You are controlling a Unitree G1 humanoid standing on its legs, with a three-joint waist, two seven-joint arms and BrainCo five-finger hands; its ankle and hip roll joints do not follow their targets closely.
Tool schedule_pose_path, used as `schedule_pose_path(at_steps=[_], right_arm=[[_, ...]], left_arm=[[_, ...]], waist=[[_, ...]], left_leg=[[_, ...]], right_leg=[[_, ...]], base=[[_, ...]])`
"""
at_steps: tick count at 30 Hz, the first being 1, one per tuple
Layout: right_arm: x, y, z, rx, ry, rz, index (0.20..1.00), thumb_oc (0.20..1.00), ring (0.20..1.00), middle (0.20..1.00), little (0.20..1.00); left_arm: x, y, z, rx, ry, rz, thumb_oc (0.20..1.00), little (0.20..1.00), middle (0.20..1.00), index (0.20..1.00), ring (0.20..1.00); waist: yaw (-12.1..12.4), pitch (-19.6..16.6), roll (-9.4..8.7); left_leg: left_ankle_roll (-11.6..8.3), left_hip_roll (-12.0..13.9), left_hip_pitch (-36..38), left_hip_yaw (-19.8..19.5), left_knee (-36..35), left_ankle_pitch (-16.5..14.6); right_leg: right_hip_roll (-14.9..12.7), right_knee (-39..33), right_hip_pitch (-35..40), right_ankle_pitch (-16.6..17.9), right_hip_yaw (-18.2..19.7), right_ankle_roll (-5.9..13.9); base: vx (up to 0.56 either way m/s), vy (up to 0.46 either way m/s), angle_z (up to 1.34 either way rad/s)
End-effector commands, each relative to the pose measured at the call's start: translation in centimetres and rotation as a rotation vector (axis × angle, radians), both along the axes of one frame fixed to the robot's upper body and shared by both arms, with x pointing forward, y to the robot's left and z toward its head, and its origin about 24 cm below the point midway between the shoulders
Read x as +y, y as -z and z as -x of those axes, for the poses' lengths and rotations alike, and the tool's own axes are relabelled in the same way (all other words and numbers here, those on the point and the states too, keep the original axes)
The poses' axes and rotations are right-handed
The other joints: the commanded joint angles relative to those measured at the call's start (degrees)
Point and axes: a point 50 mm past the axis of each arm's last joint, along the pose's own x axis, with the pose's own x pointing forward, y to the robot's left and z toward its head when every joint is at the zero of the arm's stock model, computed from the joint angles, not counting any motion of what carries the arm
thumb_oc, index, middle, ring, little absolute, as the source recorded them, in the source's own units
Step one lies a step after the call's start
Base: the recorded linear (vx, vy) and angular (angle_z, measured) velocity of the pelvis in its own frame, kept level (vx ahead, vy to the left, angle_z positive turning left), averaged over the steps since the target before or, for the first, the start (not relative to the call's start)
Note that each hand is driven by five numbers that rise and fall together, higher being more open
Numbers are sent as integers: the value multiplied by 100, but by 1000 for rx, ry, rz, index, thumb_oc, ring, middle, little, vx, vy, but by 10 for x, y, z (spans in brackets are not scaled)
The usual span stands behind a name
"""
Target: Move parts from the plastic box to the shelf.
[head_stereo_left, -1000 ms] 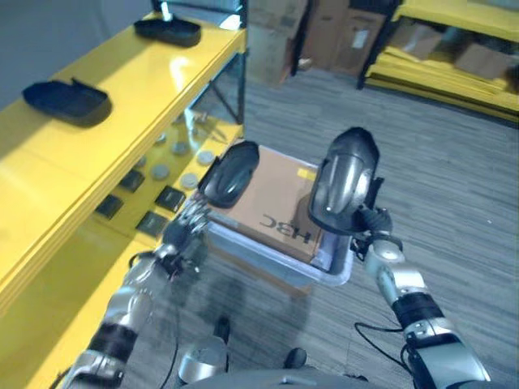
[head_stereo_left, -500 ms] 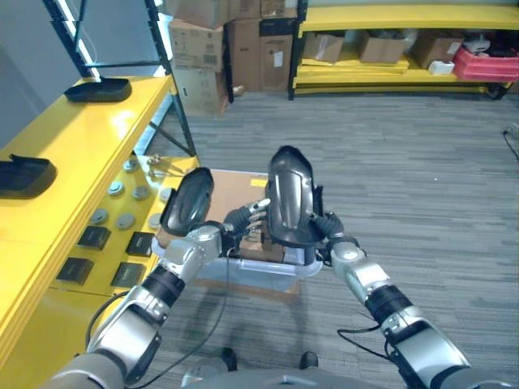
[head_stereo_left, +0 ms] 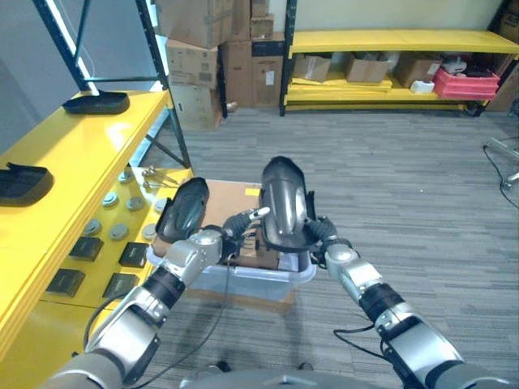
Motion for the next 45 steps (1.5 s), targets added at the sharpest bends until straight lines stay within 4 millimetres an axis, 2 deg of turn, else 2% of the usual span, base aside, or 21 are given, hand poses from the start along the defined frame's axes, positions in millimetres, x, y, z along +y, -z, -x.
schedule_pose_path(at_steps=[1,3,8,15,23,28,31,33,36,45], right_arm=[[48,-60,-37,-226,-178,-50,200,200,200,200,200],[43,-65,-39,-236,-156,-41,200,200,200,200,200],[31,-67,-38,-247,-128,-31,200,200,200,200,200],[20,-67,-38,-251,-120,-37,200,200,200,200,200],[29,-71,-40,-267,-158,-34,200,200,200,200,200],[26,-79,-39,-293,-151,-24,200,200,200,200,200],[21,-82,-39,-298,-150,-25,200,200,200,200,200],[19,-81,-38,-293,-152,-28,200,200,200,200,200],[21,-78,-38,-279,-163,-39,200,200,200,200,200],[41,-62,-34,-209,-227,-53,200,200,200,200,200]], left_arm=[[-20,-28,-25,-160,6,-121,1000,1000,1000,1000,1000],[0,-27,-32,-177,-60,-138,1000,1000,1000,1000,1000],[19,-24,-33,-155,-110,-121,1000,1000,1000,1000,1000],[30,-14,-30,-118,-128,-120,1000,1000,1000,1000,1000],[31,-4,-29,-105,-205,-195,1000,1000,1000,1000,1000],[52,3,-31,-94,-312,-197,1000,1000,1000,1000,1000],[58,5,-30,-91,-318,-189,1000,1000,1000,1000,1000],[59,6,-30,-88,-300,-178,1000,1000,1000,1000,1000],[50,6,-29,-95,-253,-140,1000,1000,1000,1000,1000],[4,-14,-25,-132,-121,50,1000,1000,1000,1000,1000]], waist=[[213,-247,-164],[242,-242,-174],[283,-236,-153],[300,-227,-144],[306,-214,-156],[264,-208,-170],[253,-202,-173],[253,-197,-178],[248,-191,-183],[265,-167,-186]], left_leg=[[-273,353,-190,-324,312,-421],[-299,366,-177,-359,318,-418],[-303,368,-150,-381,284,-403],[-299,364,-141,-396,226,-362],[-300,362,-139,-436,215,-342],[-320,386,-131,-412,201,-320],[-327,395,-138,-399,196,-316],[-320,393,-144,-401,191,-317],[-314,389,-142,-411,175,-314],[-305,374,-157,-436,193,-337]], right_leg=[[-712,190,220,-368,-158,752],[-716,175,250,-371,-185,751],[-722,148,293,-367,-249,752],[-722,138,303,-353,-317,758],[-714,140,299,-341,-317,761],[-705,130,295,-348,-312,765],[-705,123,290,-350,-321,767],[-705,119,286,-349,-328,767],[-704,119,279,-344,-329,766],[-728,140,273,-332,-356,778]], base=[[0,0,0],[0,0,0],[0,0,0],[0,0,0],[0,0,0],[0,0,0],[0,0,0],[0,0,0],[0,0,0],[0,0,0]])
